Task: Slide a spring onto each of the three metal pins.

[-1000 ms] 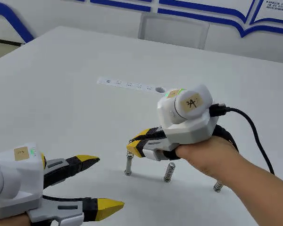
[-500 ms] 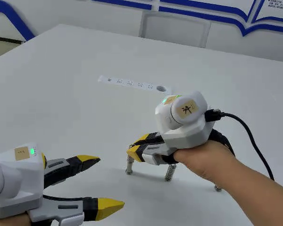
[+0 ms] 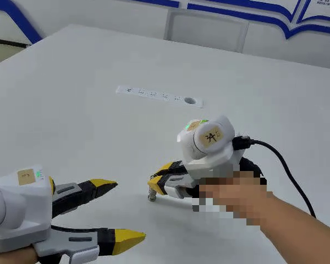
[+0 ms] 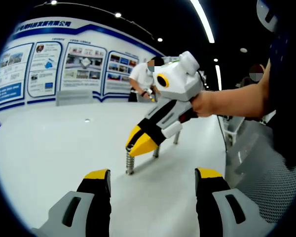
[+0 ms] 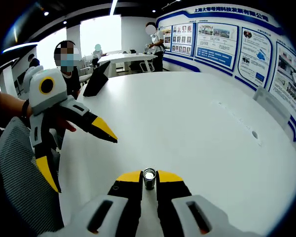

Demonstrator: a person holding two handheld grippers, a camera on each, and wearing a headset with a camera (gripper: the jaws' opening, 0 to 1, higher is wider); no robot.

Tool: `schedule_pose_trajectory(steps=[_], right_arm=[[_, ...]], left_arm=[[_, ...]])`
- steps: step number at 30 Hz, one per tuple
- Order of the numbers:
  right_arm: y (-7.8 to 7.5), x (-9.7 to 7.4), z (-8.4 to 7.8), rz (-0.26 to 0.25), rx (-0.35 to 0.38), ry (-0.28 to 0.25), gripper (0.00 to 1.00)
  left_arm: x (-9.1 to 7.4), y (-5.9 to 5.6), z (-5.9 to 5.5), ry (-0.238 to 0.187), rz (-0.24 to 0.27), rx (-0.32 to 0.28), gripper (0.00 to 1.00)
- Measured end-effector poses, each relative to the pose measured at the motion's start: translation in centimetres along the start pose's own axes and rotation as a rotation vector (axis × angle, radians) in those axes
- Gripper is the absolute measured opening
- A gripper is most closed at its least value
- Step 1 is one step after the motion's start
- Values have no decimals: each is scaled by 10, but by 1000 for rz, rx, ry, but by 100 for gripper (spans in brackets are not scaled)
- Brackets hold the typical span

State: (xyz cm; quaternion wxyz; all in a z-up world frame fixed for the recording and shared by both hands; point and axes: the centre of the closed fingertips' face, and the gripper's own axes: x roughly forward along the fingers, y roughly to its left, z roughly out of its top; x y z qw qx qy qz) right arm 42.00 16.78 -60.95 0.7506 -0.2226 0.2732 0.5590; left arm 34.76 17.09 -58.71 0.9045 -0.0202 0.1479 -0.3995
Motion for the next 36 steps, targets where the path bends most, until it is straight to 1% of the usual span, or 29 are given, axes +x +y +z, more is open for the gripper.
schedule_pose_trajectory(steps=[9, 19, 27, 30, 36], right_arm=[[3, 8, -12, -6, -37, 42, 12], [2, 6, -10, -12, -33, 37, 14], [3, -7, -5, -29, -41, 17, 18], [5, -11, -7, -31, -41, 16, 19], [15, -21, -14, -25, -45, 14, 21]], left_arm=[[1, -1, -1, 2, 1, -3, 71], [1, 0, 0, 1, 1, -1, 71], [1, 0, 1, 1, -2, 2, 72], [2, 0, 2, 1, -3, 4, 73], [1, 0, 3, 2, -4, 8, 74]])
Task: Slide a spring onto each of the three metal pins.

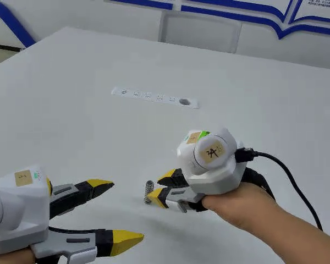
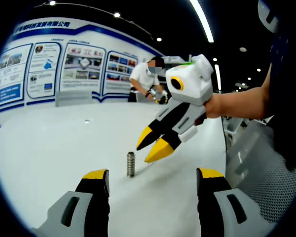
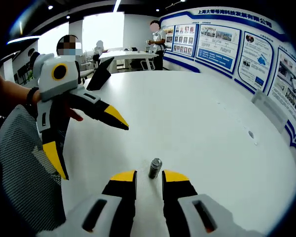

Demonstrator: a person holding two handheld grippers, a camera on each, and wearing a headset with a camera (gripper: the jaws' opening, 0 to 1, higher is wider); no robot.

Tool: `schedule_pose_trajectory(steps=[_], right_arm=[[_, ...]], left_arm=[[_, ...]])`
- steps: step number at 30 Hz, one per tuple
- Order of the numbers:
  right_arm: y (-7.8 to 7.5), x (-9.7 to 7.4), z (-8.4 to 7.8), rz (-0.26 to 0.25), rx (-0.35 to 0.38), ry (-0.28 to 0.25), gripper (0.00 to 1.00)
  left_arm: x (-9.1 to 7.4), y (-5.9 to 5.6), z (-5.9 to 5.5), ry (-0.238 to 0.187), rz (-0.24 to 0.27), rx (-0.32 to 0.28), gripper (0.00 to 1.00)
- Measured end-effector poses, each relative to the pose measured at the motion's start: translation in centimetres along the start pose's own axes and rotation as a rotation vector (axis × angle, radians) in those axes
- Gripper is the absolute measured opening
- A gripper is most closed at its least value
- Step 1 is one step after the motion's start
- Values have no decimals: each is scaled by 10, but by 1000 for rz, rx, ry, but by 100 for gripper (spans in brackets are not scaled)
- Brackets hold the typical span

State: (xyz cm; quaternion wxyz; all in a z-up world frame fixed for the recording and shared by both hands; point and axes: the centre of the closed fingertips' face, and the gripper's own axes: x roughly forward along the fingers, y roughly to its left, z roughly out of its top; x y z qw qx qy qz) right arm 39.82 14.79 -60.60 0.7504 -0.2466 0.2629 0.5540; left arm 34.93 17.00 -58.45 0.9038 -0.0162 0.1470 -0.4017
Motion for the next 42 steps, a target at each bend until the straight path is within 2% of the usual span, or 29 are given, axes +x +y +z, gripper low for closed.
schedule_pose_trajectory(steps=[17, 24, 33, 42], right_arm=[[20, -38, -13, 1, 19, -43, 25], [24, -54, -26, -8, 38, -45, 26], [20, -75, -47, -38, 86, -48, 27], [12, -97, -61, -83, 122, -54, 29]], left_arm=[[0, -4, 1, 4, -10, 10, 76], [0, -4, 1, 3, -8, 7, 78], [2, -8, 0, 21, -20, 31, 79], [2, -8, 1, 20, -17, 30, 79]])
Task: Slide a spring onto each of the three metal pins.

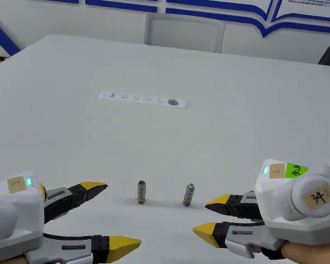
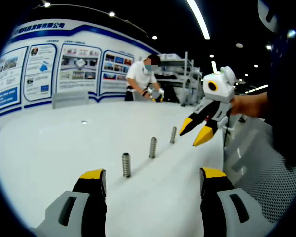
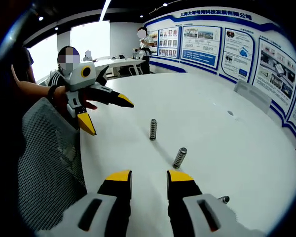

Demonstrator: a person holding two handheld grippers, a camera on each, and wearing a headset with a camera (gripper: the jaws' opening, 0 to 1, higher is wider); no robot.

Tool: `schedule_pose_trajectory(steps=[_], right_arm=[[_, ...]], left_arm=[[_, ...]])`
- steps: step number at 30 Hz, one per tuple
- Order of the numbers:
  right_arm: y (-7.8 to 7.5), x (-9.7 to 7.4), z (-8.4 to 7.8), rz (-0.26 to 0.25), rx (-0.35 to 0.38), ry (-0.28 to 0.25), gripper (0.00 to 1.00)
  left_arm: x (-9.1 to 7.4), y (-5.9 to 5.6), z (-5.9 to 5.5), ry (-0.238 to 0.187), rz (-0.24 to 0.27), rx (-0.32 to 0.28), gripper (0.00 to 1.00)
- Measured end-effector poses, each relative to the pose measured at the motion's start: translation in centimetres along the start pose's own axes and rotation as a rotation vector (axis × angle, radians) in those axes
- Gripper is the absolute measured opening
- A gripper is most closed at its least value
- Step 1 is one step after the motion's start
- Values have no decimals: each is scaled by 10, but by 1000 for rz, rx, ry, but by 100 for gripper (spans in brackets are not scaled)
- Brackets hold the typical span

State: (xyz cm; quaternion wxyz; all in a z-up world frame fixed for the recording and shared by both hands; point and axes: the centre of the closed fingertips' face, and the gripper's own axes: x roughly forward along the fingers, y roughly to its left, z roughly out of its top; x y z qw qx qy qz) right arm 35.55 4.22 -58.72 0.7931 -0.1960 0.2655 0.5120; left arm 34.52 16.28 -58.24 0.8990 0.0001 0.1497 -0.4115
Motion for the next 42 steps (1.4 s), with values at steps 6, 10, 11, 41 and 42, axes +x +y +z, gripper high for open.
schedule_pose_trajectory(steps=[6, 10, 11, 41, 42], right_arm=[[-8, -13, -10, -34, 34, -4, 30], [-16, -22, -15, -62, 58, -12, 30], [-20, -25, -16, -73, 62, -13, 30], [-63, -59, -64, -158, 91, -91, 55], [-63, -59, -65, -158, 92, -92, 57]], left_arm=[[0, -1, 0, 1, 0, -1, 80], [1, -1, 0, 4, -2, 0, 80], [0, 0, 0, 4, -2, 0, 80], [2, -1, -2, 16, -3, -6, 81], [2, -1, -3, 16, -3, -6, 81]])
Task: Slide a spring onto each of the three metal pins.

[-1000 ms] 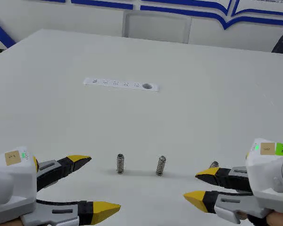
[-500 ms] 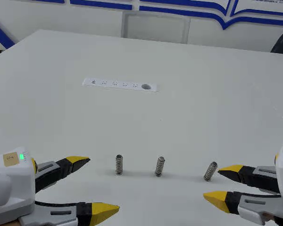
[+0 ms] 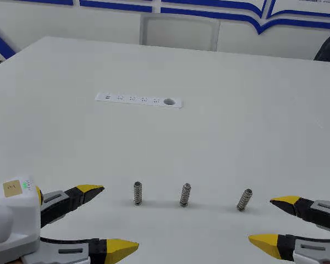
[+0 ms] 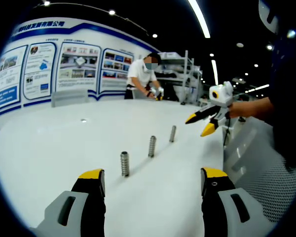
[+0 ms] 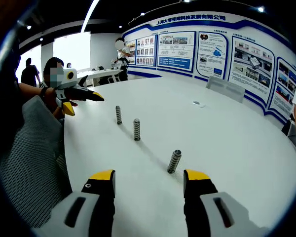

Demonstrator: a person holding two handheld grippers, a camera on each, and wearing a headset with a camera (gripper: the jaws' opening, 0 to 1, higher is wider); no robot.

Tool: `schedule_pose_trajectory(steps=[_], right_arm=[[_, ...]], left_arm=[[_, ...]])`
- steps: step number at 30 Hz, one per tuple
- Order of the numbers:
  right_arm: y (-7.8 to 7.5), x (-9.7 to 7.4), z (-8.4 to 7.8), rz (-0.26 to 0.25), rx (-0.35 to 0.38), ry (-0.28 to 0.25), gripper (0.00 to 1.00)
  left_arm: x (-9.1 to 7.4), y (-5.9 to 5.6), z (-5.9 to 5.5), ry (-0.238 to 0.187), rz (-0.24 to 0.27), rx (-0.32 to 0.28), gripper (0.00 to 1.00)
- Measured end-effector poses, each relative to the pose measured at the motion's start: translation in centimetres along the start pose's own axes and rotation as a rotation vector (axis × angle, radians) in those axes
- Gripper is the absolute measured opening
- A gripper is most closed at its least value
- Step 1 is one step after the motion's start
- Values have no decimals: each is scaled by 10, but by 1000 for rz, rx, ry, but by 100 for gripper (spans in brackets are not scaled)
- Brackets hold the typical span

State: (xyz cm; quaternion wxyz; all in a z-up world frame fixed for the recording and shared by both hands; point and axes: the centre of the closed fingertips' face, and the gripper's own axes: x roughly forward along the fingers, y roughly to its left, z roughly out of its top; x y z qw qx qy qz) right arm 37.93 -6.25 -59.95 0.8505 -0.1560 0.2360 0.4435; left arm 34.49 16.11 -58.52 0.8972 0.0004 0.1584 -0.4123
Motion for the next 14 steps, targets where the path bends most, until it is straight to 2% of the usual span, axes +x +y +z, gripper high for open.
schedule_pose_trajectory(steps=[7, 14], right_arm=[[0, 0, -1, -3, -9, -27, 66], [-6, -1, 0, -12, -7, -37, 69]], left_arm=[[0, 1, -3, -1, 5, -8, 81], [2, 2, -4, -4, 5, -13, 81]])
